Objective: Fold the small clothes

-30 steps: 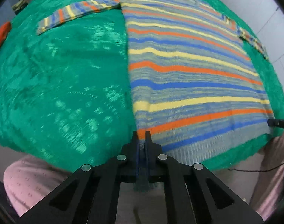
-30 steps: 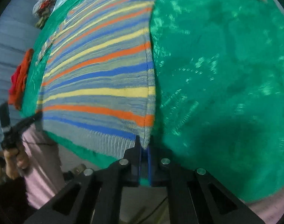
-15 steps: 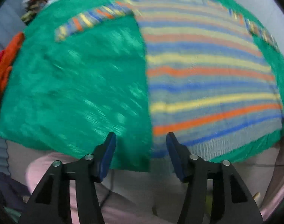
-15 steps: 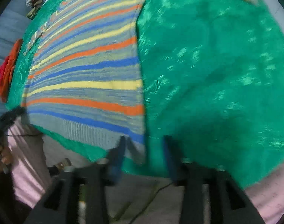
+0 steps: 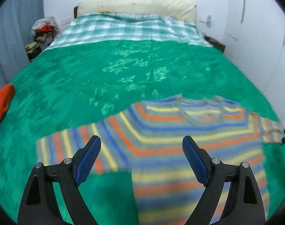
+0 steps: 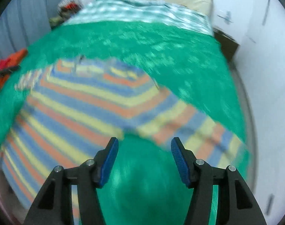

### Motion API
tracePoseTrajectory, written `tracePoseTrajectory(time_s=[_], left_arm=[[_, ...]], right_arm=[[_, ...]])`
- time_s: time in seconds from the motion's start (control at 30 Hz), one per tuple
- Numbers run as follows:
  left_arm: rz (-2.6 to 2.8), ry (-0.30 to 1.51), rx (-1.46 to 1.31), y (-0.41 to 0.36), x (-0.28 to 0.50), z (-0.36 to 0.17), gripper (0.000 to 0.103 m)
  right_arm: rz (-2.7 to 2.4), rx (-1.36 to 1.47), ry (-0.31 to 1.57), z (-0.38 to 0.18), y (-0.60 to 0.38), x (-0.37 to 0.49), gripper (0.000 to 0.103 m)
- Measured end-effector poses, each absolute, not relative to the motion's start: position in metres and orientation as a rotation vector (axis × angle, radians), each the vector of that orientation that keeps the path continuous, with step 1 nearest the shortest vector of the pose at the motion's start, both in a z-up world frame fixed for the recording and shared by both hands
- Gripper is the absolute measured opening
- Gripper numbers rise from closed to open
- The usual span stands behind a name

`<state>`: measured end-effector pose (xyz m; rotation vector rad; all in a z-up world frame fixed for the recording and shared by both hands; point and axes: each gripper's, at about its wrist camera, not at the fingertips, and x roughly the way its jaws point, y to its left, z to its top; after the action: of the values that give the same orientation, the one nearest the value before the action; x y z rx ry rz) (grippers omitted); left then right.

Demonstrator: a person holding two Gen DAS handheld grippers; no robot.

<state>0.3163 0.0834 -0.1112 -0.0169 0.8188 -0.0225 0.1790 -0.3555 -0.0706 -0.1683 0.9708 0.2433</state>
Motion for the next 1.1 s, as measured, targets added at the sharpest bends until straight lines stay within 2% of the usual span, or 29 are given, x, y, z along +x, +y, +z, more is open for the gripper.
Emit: tracePoseTrajectory(time_s=[0.13, 0.23, 0.27, 0.33, 0.37, 0.4, 0.47, 0.6, 0.7, 0.77, 0.83, 0.93, 1.1], left_arm=[[0.062, 0.912, 0.010, 0.102, 0.378, -0.171, 0.090], [0.204, 0.993, 0.015, 0.145, 0.390, -0.210, 0.089], [0.286, 1.021, 0.034, 0.167, 0.390, -0.222, 0.089], [0.329, 0.992, -0.005, 0.202, 0.380, -0.223, 0.095], [0.380, 0.982, -0.019, 0.224, 0.372, -0.220, 0.096], [0.399, 0.978, -0.024, 0.233, 0.368, -0.217, 0.096], [0.452, 0.955, -0.039, 0.253, 0.358, -0.209, 0.096], [0.471, 0.952, -0.002, 0.263, 0.345, -0.213, 0.096], [0.475, 0.994, -0.034, 0.273, 0.337, -0.224, 0.097], [0.531, 0.993, -0.070, 0.283, 0.325, -0.212, 0.096], [0.518, 0.966, -0.089, 0.282, 0.308, -0.197, 0.093], [0.441, 0.893, -0.081, 0.254, 0.270, -0.162, 0.093], [0.173, 0.877, -0.061, 0.164, 0.222, -0.143, 0.093]], right_arm=[[0.328, 0.018, 0.978, -0.112, -0.345, 0.254, 0.058], [0.311, 0.019, 1.009, -0.147, -0.345, 0.285, 0.056], [0.249, 0.014, 1.041, -0.162, -0.360, 0.293, 0.051], [0.173, 0.038, 1.033, -0.166, -0.390, 0.295, 0.031], [0.139, 0.049, 1.009, -0.162, -0.411, 0.290, 0.030], [0.074, 0.044, 0.993, -0.156, -0.432, 0.283, 0.030], [-0.087, -0.028, 0.990, -0.146, -0.459, 0.267, 0.042], [0.001, 0.014, 0.981, -0.127, -0.453, 0.239, 0.042], [0.114, 0.051, 1.031, -0.143, -0.443, 0.217, 0.044], [0.047, 0.014, 1.064, -0.156, -0.459, 0.198, 0.039], [-0.097, 0.010, 1.049, -0.148, -0.484, 0.178, 0.040], [-0.175, 0.007, 1.011, -0.122, -0.489, 0.151, 0.041], [0.083, 0.034, 1.024, -0.098, -0.403, 0.116, 0.044]])
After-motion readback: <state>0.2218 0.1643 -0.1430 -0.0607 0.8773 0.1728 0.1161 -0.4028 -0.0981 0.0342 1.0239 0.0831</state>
